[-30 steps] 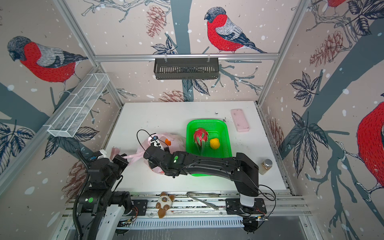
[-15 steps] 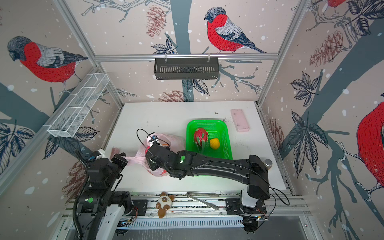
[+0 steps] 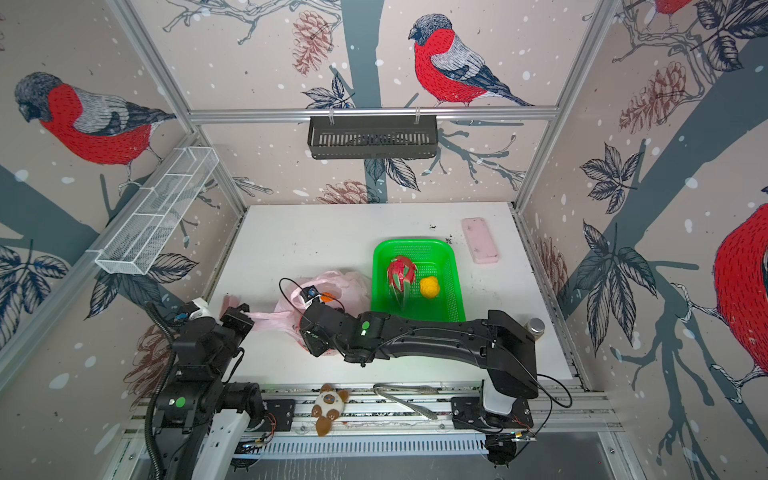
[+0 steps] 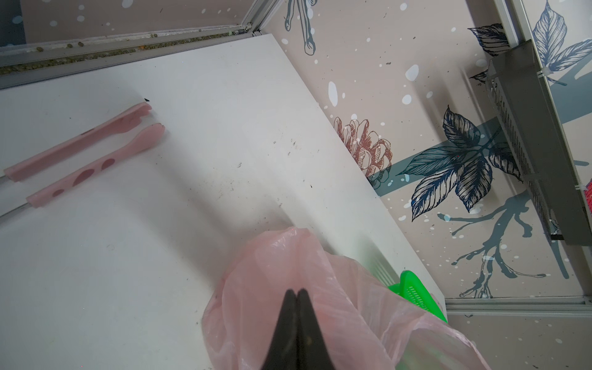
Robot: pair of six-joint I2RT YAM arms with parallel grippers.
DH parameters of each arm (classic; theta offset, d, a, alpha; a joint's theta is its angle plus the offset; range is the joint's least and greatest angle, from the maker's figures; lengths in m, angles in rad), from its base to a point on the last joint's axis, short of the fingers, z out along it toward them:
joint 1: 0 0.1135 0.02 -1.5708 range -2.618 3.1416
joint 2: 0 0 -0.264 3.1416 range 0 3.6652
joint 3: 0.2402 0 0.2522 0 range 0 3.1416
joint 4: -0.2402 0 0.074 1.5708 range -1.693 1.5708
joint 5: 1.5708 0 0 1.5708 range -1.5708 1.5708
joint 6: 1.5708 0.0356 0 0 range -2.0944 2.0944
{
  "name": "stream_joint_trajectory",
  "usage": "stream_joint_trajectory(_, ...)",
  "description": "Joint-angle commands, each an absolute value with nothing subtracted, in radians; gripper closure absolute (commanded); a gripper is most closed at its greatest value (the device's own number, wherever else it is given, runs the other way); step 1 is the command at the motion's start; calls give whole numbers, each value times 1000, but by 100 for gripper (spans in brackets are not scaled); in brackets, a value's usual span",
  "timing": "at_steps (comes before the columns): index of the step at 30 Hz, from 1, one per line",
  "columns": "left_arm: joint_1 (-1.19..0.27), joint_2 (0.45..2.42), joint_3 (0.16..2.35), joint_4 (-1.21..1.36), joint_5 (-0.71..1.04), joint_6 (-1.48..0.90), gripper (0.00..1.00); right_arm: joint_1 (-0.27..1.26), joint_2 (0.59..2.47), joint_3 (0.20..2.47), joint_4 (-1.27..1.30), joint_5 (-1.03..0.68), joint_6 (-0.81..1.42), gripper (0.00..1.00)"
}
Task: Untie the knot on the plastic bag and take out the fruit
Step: 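Lift the pink bumpy fruit up out of the bag with the right gripper, then carry the pink fruit over the green basket and lower it in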
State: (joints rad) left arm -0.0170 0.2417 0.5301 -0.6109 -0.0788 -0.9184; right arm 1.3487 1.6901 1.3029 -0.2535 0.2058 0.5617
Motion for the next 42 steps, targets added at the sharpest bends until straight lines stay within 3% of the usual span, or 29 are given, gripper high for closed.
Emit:
stream_joint_trajectory(1, -18, 244, 535, -555, -94, -924, 100, 1342, 1700, 1293, -191, 125, 556, 66)
stream_joint_trajectory(29, -17, 256, 520, -517, -103, -925, 100, 1322, 1463, 1233, -289, 352, 596, 69)
stream_joint_trajectory(42, -18, 297, 530, -458, -96, -911, 100, 1190, 1171, 1096, -387, 487, 617, 69)
